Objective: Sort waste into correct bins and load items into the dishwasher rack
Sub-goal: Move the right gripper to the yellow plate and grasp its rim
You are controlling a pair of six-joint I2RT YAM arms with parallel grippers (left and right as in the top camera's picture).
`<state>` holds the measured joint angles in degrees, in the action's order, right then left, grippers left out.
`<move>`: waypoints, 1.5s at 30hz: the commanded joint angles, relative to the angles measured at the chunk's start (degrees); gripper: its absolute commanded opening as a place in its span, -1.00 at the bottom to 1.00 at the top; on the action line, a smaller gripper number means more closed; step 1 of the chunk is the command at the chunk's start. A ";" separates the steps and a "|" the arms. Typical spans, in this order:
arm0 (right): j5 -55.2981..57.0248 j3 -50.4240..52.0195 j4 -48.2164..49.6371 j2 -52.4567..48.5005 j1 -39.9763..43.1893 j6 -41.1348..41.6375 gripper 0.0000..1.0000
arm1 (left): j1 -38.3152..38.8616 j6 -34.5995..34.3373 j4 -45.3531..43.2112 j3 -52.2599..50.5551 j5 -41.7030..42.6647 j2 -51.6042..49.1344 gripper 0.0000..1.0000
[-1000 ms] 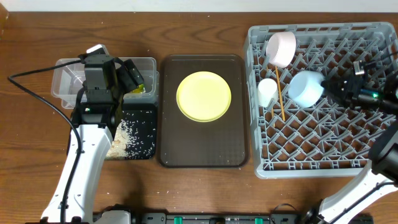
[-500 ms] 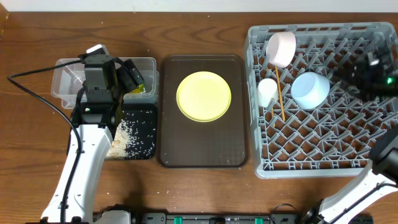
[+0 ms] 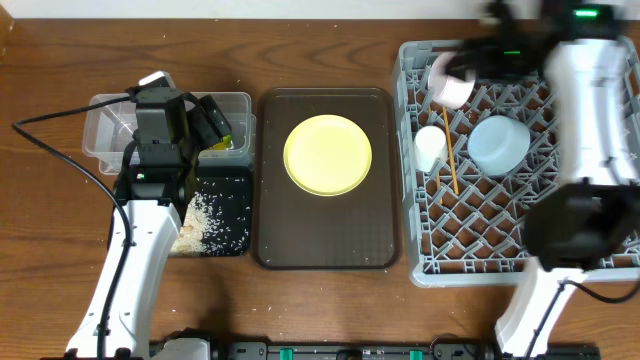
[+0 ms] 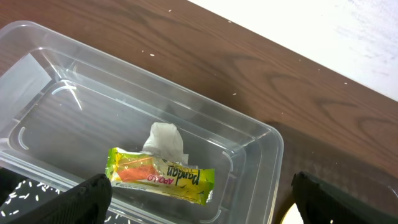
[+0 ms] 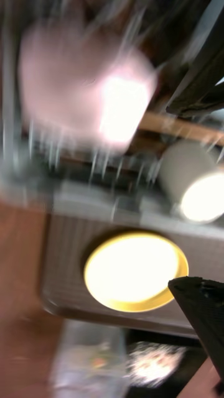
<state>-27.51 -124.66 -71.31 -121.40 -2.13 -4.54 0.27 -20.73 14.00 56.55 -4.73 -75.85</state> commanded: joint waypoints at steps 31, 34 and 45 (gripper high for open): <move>18.95 38.03 21.16 -3.13 -37.92 -11.91 0.39 | -0.11 0.57 0.09 1.05 -0.68 0.24 0.91; 19.15 39.71 23.63 -3.13 -37.92 -13.60 0.24 | -0.11 0.57 0.09 1.05 -0.70 0.24 0.91; 13.00 33.48 18.82 -2.78 -37.90 -13.05 -0.98 | -0.11 0.57 0.09 1.05 -0.70 0.24 0.91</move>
<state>-9.08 -89.01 -49.91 -122.17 -39.83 -17.65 0.27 -20.71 14.00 56.55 -4.73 -75.85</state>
